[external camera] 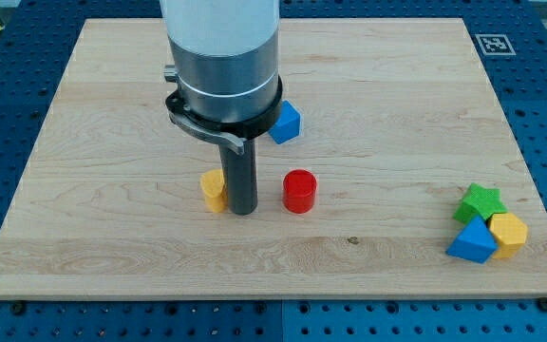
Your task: Slide the red circle closer to the group of blocks
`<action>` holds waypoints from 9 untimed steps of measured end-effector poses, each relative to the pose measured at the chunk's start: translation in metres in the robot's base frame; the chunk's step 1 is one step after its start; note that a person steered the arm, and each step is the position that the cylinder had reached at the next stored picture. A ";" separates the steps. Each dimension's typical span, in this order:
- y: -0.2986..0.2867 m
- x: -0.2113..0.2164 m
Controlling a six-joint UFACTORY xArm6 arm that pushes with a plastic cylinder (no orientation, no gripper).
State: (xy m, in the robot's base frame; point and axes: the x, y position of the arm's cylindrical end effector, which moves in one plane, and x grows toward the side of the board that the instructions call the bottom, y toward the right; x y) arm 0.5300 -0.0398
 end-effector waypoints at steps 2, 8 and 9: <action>0.013 -0.014; 0.144 -0.037; 0.166 -0.036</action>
State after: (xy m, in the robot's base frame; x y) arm 0.4941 0.1265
